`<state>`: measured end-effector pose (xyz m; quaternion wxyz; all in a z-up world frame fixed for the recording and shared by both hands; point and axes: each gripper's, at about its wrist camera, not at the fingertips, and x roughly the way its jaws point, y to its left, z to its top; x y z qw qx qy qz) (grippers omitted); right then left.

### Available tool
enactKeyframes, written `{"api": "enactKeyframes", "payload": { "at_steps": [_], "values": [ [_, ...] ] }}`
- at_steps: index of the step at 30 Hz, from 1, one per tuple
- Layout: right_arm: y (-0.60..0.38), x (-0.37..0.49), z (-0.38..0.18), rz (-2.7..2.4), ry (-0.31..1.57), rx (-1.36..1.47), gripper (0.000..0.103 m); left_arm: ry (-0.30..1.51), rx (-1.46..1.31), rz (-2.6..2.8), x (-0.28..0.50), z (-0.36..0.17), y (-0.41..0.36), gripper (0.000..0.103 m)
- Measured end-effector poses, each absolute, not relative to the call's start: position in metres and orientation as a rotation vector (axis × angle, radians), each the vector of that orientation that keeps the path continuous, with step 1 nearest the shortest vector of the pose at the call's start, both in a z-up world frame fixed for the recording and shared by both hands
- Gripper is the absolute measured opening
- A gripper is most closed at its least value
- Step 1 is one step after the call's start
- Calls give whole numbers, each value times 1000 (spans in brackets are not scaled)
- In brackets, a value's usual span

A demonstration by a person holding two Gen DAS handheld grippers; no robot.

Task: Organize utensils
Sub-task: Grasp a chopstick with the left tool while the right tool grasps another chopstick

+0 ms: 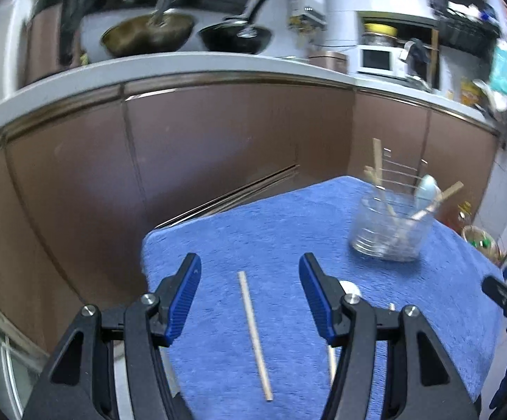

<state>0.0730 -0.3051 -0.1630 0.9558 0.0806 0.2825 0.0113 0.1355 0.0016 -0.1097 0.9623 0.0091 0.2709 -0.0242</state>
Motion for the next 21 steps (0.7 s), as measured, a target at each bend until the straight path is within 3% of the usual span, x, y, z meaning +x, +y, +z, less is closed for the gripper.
{"api": "enactKeyframes", "payload": {
  "at_steps": [11, 13, 21],
  "values": [
    [-298, 105, -193, 147, 790, 242, 50, 884, -206, -300, 189, -142, 24, 55],
    [-294, 114, -199, 178, 833, 256, 46, 957, -219, -353, 204, -153, 12, 55],
    [-281, 150, -224, 243, 982, 285, 38, 1195, -175, -407, 255, -207, -40, 31]
  ]
}}
